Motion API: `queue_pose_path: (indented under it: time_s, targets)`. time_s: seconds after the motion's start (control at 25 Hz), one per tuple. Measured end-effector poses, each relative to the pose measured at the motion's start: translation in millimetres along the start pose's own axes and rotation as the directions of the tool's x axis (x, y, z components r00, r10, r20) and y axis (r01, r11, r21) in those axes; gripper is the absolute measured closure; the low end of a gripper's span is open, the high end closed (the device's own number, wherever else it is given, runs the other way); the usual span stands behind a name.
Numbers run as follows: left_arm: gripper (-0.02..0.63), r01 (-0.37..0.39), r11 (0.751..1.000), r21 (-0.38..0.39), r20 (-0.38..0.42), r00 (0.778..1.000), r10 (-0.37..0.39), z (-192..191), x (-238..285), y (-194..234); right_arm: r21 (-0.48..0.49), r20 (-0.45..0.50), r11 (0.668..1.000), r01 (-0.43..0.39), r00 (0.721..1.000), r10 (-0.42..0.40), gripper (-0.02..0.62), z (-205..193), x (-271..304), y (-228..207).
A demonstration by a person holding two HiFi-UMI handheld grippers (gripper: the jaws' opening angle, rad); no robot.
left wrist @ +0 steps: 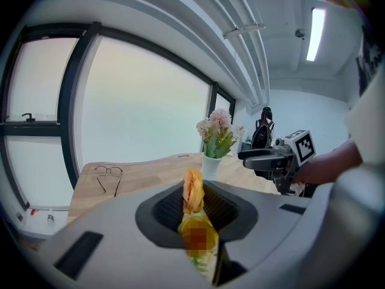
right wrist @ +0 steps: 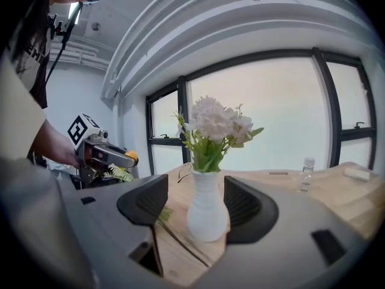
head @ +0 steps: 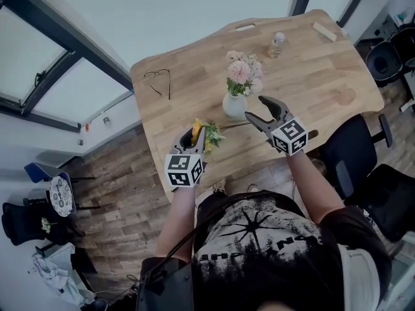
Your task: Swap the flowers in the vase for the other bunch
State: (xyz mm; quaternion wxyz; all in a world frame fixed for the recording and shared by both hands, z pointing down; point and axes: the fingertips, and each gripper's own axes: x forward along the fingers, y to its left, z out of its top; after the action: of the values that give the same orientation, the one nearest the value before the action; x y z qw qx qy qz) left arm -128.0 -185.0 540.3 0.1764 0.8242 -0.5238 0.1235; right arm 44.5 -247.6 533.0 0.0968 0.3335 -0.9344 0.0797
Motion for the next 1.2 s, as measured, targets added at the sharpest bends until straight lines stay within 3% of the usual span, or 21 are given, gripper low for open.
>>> queue_pose_path:
  time_s: [0.12, 0.16, 0.24, 0.44, 0.72, 1.2]
  targets:
    - [0.528, -0.018, 1.000, 0.004, 0.027, 0.999, 0.018, 7, -3, -8, -0.012, 0.014, 0.999, -0.033, 0.999, 0.033, 0.303, 9, -15, 6]
    - [0.528, -0.023, 1.000, 0.001, 0.037, 0.999, 0.023, 10, -5, -11, -0.014, 0.022, 0.999, -0.042, 0.999, 0.042, 0.332, 12, -21, 8]
    - [0.528, -0.030, 0.999, -0.012, 0.062, 0.998, 0.031, 17, -9, -19, -0.022, 0.038, 0.998, -0.062, 0.997, 0.062, 0.449, 19, -32, 15]
    - [0.528, -0.041, 0.999, -0.025, 0.114, 0.993, 0.043, 30, -18, -41, -0.026, 0.034, 0.994, -0.103, 0.994, 0.104, 0.555, 30, -57, 33]
    - [0.528, -0.056, 0.998, -0.022, 0.145, 0.988, 0.059, 34, -31, -67, -0.055, 0.073, 0.993, -0.107, 0.991, 0.111, 0.572, 48, -95, 42]
    - [0.528, -0.077, 0.997, -0.018, 0.142, 0.987, 0.079, 28, -42, -88, -0.044, 0.087, 0.995, -0.088, 0.992, 0.092, 0.574, 41, -123, 35]
